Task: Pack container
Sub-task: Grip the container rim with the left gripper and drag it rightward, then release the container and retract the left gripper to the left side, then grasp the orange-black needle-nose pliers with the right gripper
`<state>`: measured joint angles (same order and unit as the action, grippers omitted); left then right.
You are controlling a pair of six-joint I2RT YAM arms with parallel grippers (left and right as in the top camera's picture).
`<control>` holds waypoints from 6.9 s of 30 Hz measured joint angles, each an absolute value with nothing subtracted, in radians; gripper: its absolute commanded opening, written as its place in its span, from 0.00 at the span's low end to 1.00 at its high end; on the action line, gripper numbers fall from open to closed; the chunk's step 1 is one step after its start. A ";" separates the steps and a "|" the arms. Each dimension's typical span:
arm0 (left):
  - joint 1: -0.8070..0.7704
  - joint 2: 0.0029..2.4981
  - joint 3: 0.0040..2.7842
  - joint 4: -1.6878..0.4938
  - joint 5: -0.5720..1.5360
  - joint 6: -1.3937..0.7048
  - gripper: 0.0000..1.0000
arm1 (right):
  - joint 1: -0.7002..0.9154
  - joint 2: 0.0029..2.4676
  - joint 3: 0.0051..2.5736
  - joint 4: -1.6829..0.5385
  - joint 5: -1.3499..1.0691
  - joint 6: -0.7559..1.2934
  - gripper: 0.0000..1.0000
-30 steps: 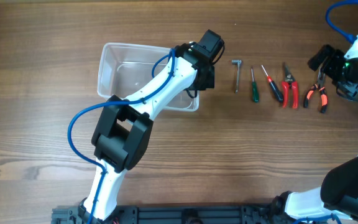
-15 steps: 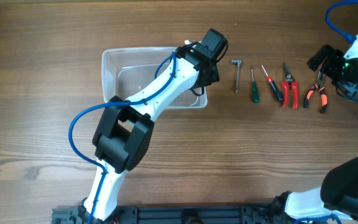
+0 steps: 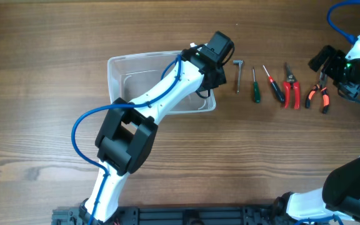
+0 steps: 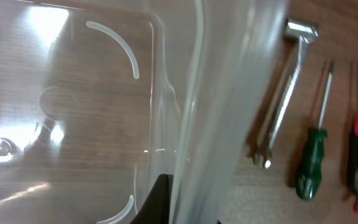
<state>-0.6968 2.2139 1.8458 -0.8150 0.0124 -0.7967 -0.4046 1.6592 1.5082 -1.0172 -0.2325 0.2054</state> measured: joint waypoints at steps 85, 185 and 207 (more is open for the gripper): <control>-0.126 2.172 1.811 -1.173 0.025 -0.130 0.27 | -0.405 1.659 1.508 -1.032 -0.236 0.249 1.00; 0.221 1.608 1.808 -1.200 -0.168 -0.189 1.00 | -0.540 2.133 1.509 -0.873 -0.016 -0.205 0.23; 0.221 1.608 1.808 -1.200 -0.169 -0.189 1.00 | -0.535 2.032 1.571 -0.901 -0.144 -0.109 0.04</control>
